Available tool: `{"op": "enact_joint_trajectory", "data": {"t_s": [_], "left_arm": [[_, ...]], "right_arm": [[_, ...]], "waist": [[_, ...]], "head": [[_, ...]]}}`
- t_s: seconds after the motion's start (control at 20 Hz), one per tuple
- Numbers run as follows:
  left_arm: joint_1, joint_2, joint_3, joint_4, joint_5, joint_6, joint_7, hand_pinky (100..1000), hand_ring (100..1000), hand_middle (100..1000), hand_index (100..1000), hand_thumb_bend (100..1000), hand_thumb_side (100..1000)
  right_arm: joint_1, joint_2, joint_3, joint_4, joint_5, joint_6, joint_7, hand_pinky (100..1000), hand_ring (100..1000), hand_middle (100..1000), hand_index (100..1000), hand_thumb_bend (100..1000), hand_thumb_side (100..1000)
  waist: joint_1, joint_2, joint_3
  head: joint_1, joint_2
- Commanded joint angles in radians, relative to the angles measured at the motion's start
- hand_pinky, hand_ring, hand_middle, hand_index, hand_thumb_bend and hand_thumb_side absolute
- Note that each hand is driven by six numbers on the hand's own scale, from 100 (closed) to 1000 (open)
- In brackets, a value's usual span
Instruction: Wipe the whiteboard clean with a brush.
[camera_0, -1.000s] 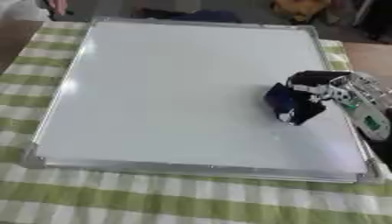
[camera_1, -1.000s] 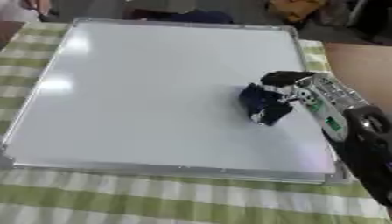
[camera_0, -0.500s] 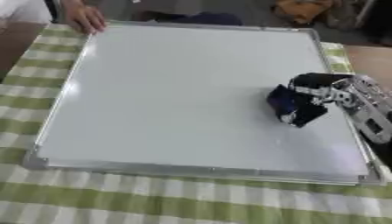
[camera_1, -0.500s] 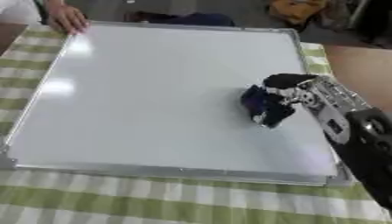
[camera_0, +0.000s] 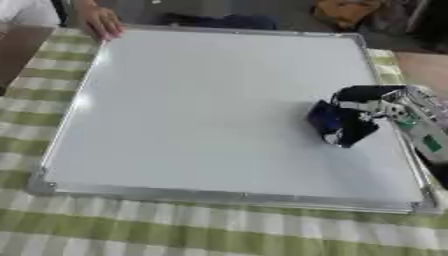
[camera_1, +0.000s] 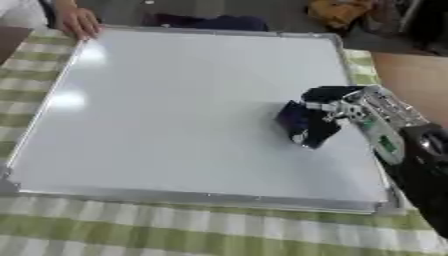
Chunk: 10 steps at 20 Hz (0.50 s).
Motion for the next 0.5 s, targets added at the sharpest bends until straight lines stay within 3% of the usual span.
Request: {"op": "enact_joint_trajectory", "data": {"t_s": [0.05,0.5], "left_arm": [[-0.014,0.018,0.000,-0.019,0.002,-0.002,-0.004,635,783,776,686,167,1000],[-0.015,0.018,-0.001,-0.019,0.003,-0.001,-0.006,635,784,776,686,165,1000]], "right_arm": [[0.043,-0.010,0.040,0.004,-0.022,-0.009,0.031,601,732,541,676,100,699],[0.069,-0.029,0.066,-0.086,-0.047,-0.026,0.049,611,739,545,680,121,755]], "waist": [[0.006,-0.009,-0.003],[0.006,-0.013,-0.009]], "head": [[0.003,-0.008],[0.002,-0.010]]}}
